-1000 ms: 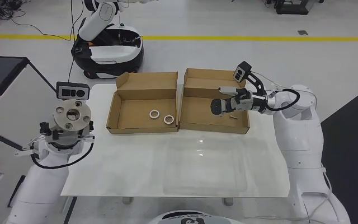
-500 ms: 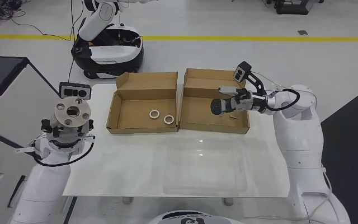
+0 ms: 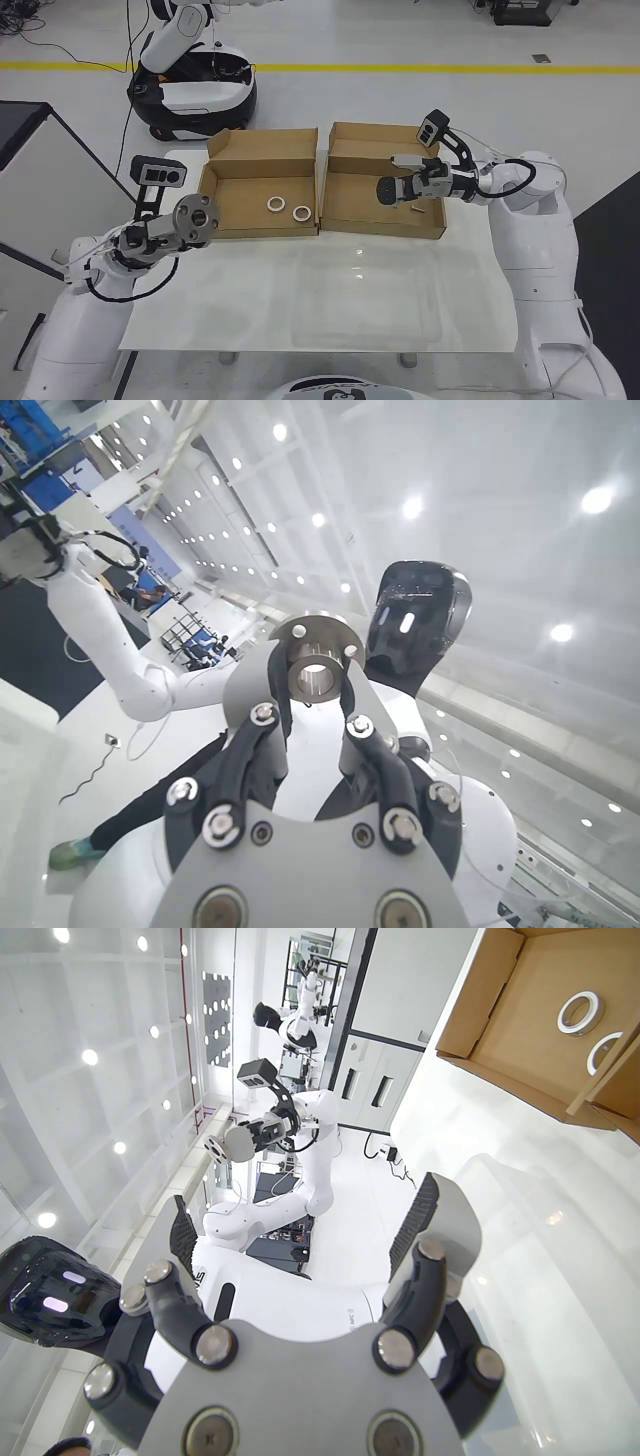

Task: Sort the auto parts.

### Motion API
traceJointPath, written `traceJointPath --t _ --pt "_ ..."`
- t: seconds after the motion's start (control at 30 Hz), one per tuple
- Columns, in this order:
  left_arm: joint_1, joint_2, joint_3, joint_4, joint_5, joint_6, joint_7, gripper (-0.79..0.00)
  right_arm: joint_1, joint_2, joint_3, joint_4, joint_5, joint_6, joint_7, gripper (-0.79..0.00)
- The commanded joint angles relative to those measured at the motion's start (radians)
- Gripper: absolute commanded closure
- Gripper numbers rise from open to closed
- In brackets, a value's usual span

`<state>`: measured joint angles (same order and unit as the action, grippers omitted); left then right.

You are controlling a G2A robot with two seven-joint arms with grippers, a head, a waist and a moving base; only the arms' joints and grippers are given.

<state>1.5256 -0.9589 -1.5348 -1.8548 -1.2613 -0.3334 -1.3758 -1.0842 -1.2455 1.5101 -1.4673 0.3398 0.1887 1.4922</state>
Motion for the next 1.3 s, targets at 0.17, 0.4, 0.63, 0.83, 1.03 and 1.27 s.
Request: traceJointPath --t 0.17,0.4,0.63,0.83,1.03,1.27 --pt "0.008 -0.014 0.013 -0.007 -0.129 0.048 -0.054 0.0 0.0 0.0 0.0 0.0 0.0 0.0 0.0 -0.785" --pt "0.012 -0.028 0.006 -0.013 -0.226 0.092 -0.059 0.0 0.0 0.0 0.0 0.0 0.0 0.0 0.0 -0.785" --pt "0.021 -0.038 -0.013 -0.017 -0.217 0.111 -0.057 0.0 0.0 0.0 0.0 0.0 0.0 0.0 0.0 -0.785" --pt "0.03 -0.042 -0.031 -0.015 -0.117 0.106 -0.047 0.0 0.0 0.0 0.0 0.0 0.0 0.0 0.0 -0.785" --pt "0.034 -0.045 -0.027 -0.017 0.009 0.092 -0.04 0.0 0.0 0.0 0.0 0.0 0.0 0.0 0.0 -0.785" --pt "0.04 -0.055 -0.015 -0.027 -0.034 0.108 -0.035 0.0 0.0 0.0 0.0 0.0 0.0 0.0 0.0 -0.785"
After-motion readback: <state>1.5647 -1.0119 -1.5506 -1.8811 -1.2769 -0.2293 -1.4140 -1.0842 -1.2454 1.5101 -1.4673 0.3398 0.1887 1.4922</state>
